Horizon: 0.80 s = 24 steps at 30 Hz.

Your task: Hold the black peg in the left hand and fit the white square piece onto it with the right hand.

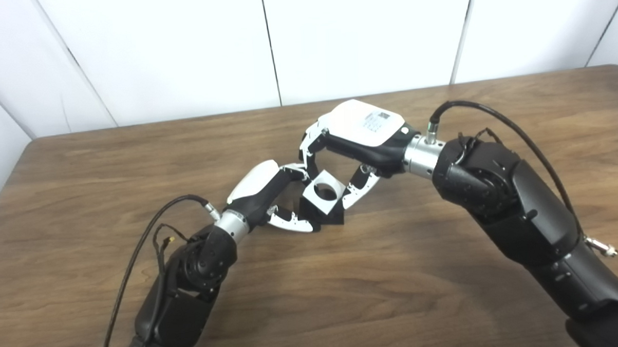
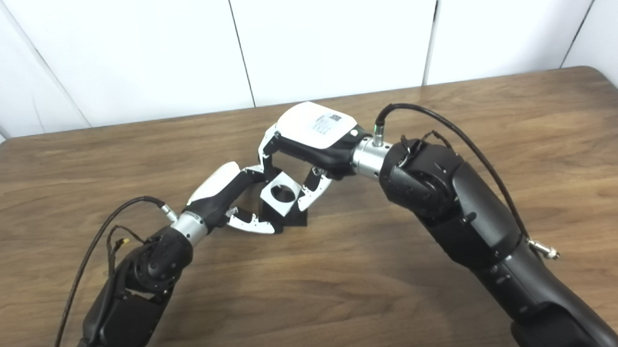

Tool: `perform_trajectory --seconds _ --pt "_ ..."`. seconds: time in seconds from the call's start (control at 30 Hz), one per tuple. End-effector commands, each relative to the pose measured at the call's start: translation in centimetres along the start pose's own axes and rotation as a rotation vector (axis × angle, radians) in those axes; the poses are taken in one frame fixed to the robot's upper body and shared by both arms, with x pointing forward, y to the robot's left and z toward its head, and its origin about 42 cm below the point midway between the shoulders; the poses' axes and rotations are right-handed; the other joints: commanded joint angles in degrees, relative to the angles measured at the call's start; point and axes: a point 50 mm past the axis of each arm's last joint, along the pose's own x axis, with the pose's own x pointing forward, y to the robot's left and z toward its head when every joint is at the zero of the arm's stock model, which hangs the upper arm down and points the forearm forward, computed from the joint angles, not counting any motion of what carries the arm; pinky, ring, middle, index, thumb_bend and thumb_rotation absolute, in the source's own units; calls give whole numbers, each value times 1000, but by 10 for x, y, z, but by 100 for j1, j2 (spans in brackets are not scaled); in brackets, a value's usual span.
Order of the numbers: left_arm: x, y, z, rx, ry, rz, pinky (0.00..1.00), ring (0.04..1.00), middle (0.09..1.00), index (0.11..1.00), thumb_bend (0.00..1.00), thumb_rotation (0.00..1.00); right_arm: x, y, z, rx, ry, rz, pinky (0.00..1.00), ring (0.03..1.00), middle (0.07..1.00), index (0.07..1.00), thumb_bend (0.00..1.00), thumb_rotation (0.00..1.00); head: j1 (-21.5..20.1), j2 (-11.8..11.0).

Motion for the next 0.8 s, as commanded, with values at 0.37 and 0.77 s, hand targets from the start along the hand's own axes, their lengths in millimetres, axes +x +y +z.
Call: perform_trajectory --seconds 0.37,0.77 --pt "5 14 15 26 -45 50 931 934 883 489 519 81 17 -6 -8 -23 2 -34 877 809 727 480 519 141 12 4" --pt "3 13 16 23 -40 45 926 935 881 489 519 81 22 -1 -20 -21 33 -24 865 807 729 479 519 142 36 31"
